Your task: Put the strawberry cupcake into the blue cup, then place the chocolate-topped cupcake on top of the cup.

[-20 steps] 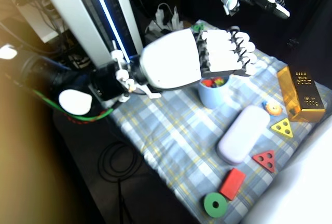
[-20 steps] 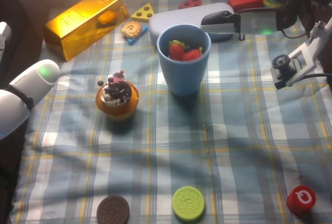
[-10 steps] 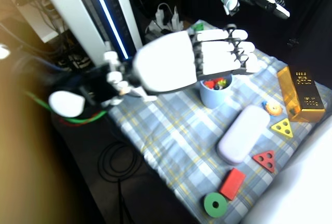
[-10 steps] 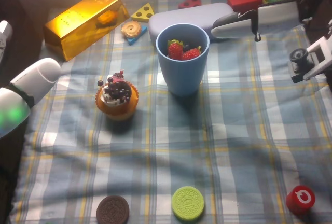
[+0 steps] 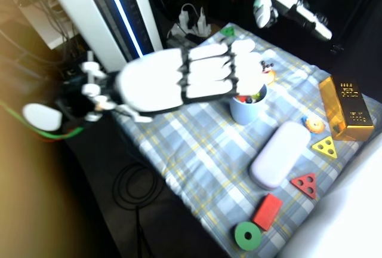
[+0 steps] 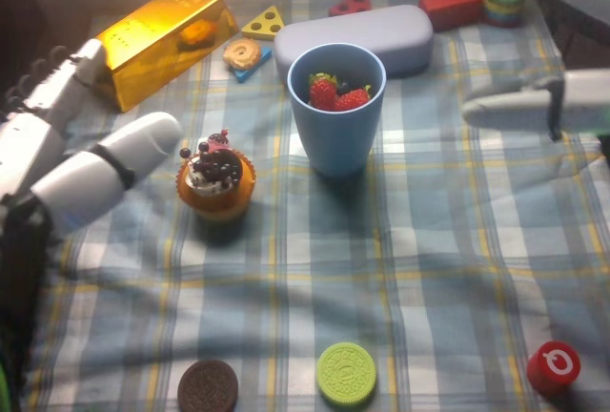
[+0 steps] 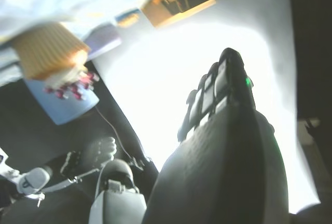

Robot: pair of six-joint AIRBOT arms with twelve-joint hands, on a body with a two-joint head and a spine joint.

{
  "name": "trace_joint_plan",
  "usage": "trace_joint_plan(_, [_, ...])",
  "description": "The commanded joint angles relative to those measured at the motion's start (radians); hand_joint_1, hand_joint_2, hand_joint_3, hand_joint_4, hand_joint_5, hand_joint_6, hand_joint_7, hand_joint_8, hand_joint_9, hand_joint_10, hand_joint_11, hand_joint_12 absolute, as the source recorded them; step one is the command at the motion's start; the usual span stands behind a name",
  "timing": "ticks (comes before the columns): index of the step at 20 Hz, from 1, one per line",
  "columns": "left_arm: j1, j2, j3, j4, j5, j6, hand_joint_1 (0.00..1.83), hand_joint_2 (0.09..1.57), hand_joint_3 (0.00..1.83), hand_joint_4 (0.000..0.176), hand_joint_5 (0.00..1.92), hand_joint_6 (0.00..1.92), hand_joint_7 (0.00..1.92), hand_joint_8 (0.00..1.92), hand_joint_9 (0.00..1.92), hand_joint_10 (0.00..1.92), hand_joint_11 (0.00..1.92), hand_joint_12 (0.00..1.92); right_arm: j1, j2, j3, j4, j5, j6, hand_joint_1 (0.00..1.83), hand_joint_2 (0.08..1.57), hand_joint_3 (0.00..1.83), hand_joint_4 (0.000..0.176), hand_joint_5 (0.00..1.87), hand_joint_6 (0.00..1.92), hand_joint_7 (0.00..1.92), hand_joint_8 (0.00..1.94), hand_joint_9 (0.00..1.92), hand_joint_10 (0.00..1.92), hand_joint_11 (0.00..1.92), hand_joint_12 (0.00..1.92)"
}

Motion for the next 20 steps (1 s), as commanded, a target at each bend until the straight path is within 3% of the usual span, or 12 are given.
trace_joint_plan(1, [-0.016,-0.013,0.011,0.051,-0.065,-0.005,0.18,0.86,0.00,0.059,0.00,0.00,0.02,0.01,0.00,0.00,0.00,0.00,-0.002,0.009,-0.005,0.059,0.145,0.001,0.24,0.97,0.00,0.057,0.08,0.01,0.13,0.00,0.06,0.01,0.00,0.04])
trace_joint_plan(2, [-0.029,-0.029,0.025,0.059,-0.037,-0.005,0.20,0.85,0.00,0.076,0.00,0.00,0.02,0.01,0.00,0.00,0.00,0.00,-0.036,0.027,-0.013,0.085,0.170,0.001,0.20,0.94,0.00,0.075,0.02,0.00,0.04,0.00,0.01,0.00,0.00,0.01])
trace_joint_plan(3, [-0.038,-0.040,0.034,0.068,-0.020,-0.005,0.21,0.85,0.00,0.064,0.00,0.00,0.03,0.01,0.00,0.00,0.00,0.00,-0.064,0.039,-0.018,0.108,0.187,-0.001,0.16,0.96,0.00,0.079,0.01,0.00,0.02,0.00,0.00,0.00,0.00,0.00])
trace_joint_plan(4, [-0.049,-0.054,0.044,0.078,0.001,-0.005,0.20,0.83,0.00,0.079,0.00,0.00,0.01,0.00,0.00,0.00,0.00,0.00,-0.103,0.052,-0.025,0.148,0.216,-0.008,0.17,0.99,0.01,0.058,0.02,0.01,0.02,0.00,0.00,0.00,0.00,0.00])
trace_joint_plan(5, [-0.057,-0.064,0.051,0.085,0.017,-0.005,0.21,0.82,0.00,0.065,0.00,0.00,0.00,0.00,0.00,0.00,0.00,0.00,-0.135,0.060,-0.029,0.183,0.242,-0.015,0.20,1.01,0.01,0.029,0.06,0.01,0.08,0.01,0.05,0.01,0.02,0.01])
trace_joint_plan(6, [-0.063,-0.074,0.059,0.090,0.035,-0.005,0.23,0.84,0.00,0.027,0.00,0.00,0.00,0.00,0.00,0.00,0.00,0.00,-0.178,0.067,-0.036,0.235,0.279,-0.033,0.21,1.02,0.00,0.020,0.09,0.00,0.14,0.01,0.13,0.02,0.04,0.20])
trace_joint_plan(8, [-0.070,-0.089,0.072,0.095,0.064,-0.005,0.26,0.80,0.00,0.032,0.00,0.00,0.00,0.00,0.00,0.00,0.00,0.00,-0.244,0.083,-0.060,0.314,0.334,-0.090,0.18,1.03,0.00,0.005,0.12,0.00,0.31,0.00,0.31,0.02,0.00,0.74])
trace_joint_plan(9, [-0.076,-0.096,0.079,0.096,0.077,-0.005,0.26,0.78,0.00,0.025,0.01,0.00,0.02,0.01,0.00,0.00,0.00,0.00,-0.268,0.093,-0.075,0.339,0.352,-0.116,0.13,1.03,0.00,0.034,0.12,0.00,0.31,0.00,0.30,0.01,0.00,0.66])
trace_joint_plan(12, [-0.088,-0.117,0.099,0.098,0.108,-0.005,0.30,0.77,0.00,0.000,0.08,0.01,0.08,0.01,0.00,0.00,0.00,0.00,-0.329,0.108,-0.098,0.390,0.398,-0.136,0.21,1.06,0.00,0.049,0.12,0.00,0.24,0.01,0.19,0.01,0.00,0.32])
trace_joint_plan(13, [-0.091,-0.125,0.104,0.100,0.118,-0.005,0.33,0.76,0.00,0.012,0.08,0.01,0.10,0.01,0.01,0.00,0.00,0.00,-0.355,0.111,-0.100,0.411,0.411,-0.136,0.19,1.08,0.00,0.021,0.11,0.00,0.25,0.00,0.22,0.01,0.00,0.40])
trace_joint_plan(18, [-0.092,-0.137,0.105,0.103,0.137,-0.005,0.53,0.74,0.00,0.060,0.22,0.01,0.25,0.00,0.17,0.01,0.00,0.00,-0.376,0.114,-0.105,0.426,0.419,-0.136,0.17,1.08,0.00,0.032,0.13,0.00,0.24,0.00,0.22,0.00,0.00,0.55])
trace_joint_plan(20, [-0.092,-0.137,0.102,0.105,0.134,-0.005,0.60,0.84,0.01,0.074,0.25,0.01,0.24,0.00,0.15,0.00,0.00,0.00,-0.376,0.114,-0.105,0.425,0.419,-0.136,0.21,1.08,0.00,0.017,0.14,0.00,0.25,0.01,0.24,0.01,0.00,0.56])
